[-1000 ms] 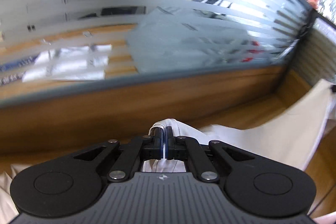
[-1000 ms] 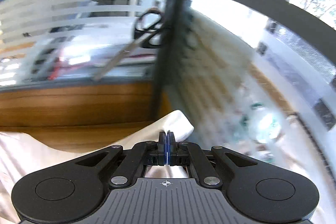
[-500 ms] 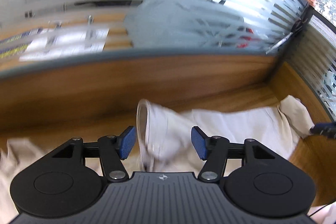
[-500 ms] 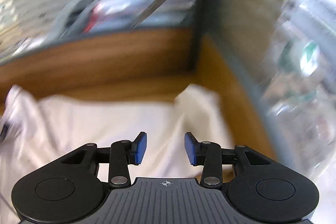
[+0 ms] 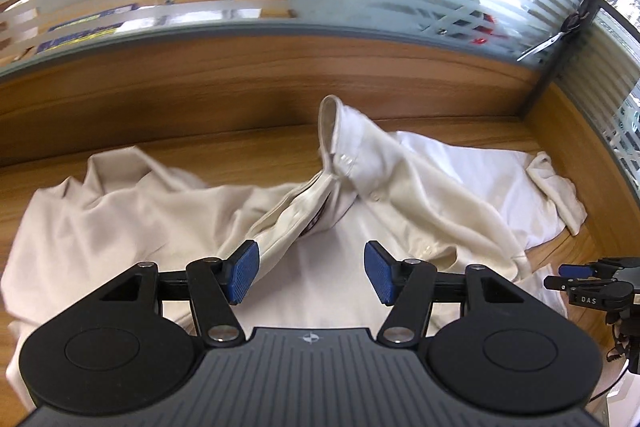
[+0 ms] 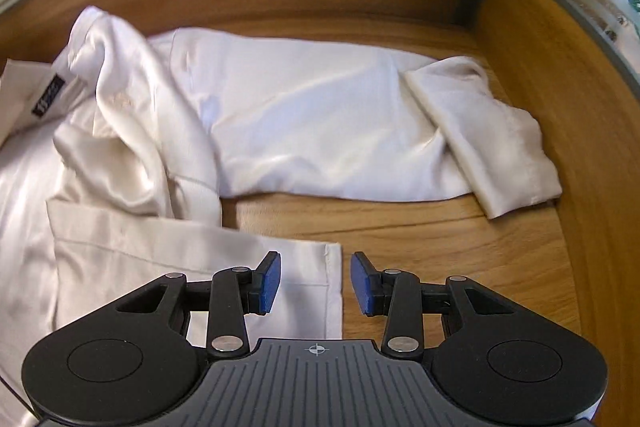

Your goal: Fold clothes

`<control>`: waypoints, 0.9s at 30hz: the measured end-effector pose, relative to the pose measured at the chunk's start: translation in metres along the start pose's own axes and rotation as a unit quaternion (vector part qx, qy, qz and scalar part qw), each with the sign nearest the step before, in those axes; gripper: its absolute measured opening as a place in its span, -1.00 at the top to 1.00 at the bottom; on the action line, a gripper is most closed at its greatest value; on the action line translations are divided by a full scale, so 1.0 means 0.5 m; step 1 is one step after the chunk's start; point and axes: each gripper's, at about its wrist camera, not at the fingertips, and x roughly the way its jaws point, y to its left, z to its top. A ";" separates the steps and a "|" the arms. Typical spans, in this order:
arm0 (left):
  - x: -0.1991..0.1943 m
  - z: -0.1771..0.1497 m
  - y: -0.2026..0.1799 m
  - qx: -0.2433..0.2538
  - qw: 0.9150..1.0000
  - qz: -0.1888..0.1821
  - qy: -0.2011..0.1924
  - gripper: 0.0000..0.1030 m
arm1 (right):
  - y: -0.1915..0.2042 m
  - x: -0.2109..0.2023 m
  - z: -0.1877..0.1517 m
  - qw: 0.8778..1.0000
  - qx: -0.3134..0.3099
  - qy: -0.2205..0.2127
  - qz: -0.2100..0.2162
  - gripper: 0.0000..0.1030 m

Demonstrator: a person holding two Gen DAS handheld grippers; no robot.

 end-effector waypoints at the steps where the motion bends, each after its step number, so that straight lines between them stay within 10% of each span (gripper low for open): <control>1: -0.004 -0.004 0.002 -0.002 1.000 0.002 0.001 -0.25 | 0.000 0.003 -0.003 1.000 0.000 -0.001 0.000 0.21; 7: -0.019 -0.025 0.004 -0.006 1.000 0.019 0.005 -0.25 | 0.000 0.003 -0.013 1.000 0.003 -0.004 0.018 0.83; 27: -0.084 -0.117 0.048 -0.004 1.000 0.005 -0.007 -0.31 | 0.166 -0.330 -0.153 0.993 0.046 -0.091 0.059 0.87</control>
